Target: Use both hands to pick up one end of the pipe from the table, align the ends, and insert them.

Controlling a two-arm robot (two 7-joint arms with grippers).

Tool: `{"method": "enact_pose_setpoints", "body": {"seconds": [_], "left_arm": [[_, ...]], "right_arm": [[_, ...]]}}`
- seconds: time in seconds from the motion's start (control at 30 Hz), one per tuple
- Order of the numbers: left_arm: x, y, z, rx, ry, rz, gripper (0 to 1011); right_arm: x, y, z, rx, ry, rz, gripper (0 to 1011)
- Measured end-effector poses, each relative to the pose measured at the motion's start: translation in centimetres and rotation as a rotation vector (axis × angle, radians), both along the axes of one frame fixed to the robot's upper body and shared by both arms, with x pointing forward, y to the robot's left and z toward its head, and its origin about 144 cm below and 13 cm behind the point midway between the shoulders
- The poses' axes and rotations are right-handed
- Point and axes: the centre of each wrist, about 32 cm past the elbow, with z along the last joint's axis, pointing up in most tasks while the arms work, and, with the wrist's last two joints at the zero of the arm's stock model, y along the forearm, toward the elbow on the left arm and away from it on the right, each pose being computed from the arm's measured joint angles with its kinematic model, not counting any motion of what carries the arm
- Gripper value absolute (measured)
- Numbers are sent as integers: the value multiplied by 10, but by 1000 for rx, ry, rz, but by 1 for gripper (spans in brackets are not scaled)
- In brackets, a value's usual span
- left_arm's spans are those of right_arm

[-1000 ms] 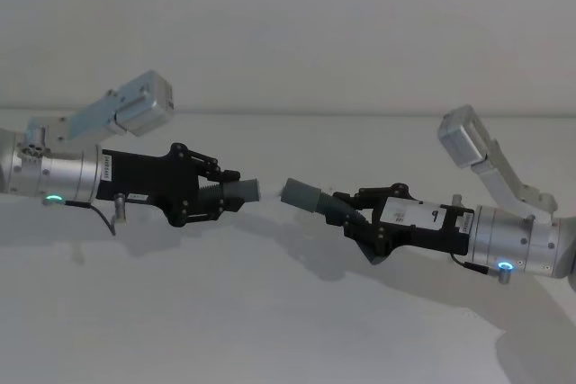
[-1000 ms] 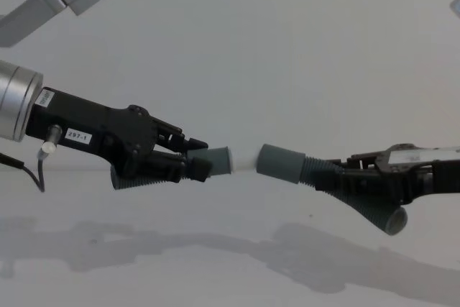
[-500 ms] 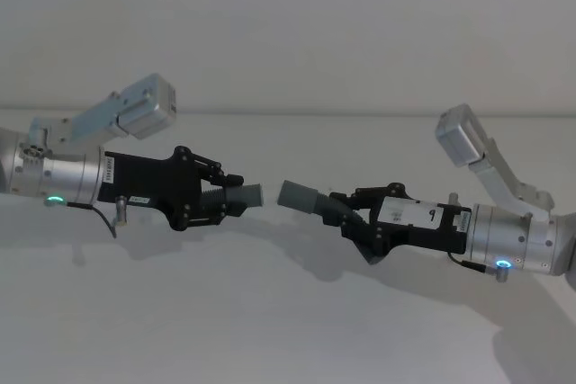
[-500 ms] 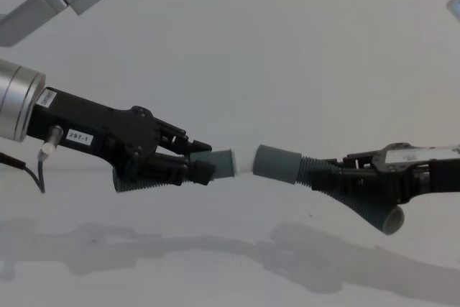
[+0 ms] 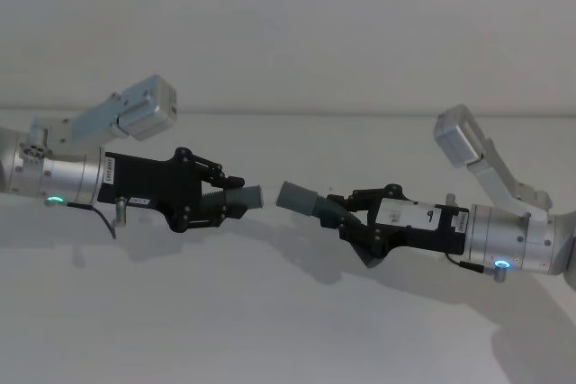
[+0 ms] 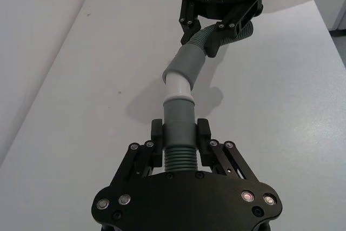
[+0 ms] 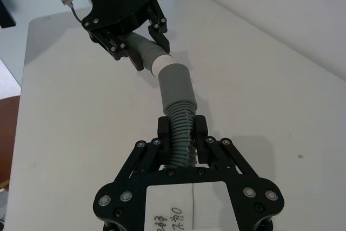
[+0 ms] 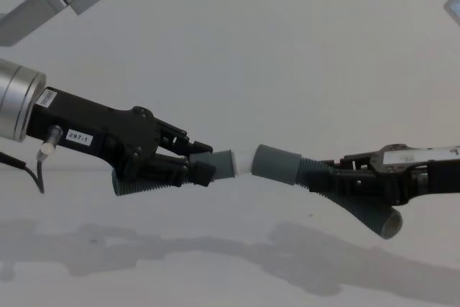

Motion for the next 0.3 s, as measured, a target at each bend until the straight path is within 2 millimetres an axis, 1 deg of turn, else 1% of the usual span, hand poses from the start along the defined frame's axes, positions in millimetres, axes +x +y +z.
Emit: {"method": "enact_pose_setpoints", "body": {"seconds": [0.3], "left_arm": [[0, 0, 0, 0, 0, -4, 365]], "right_arm": [[0, 0, 0, 1, 1, 4, 262]]}}
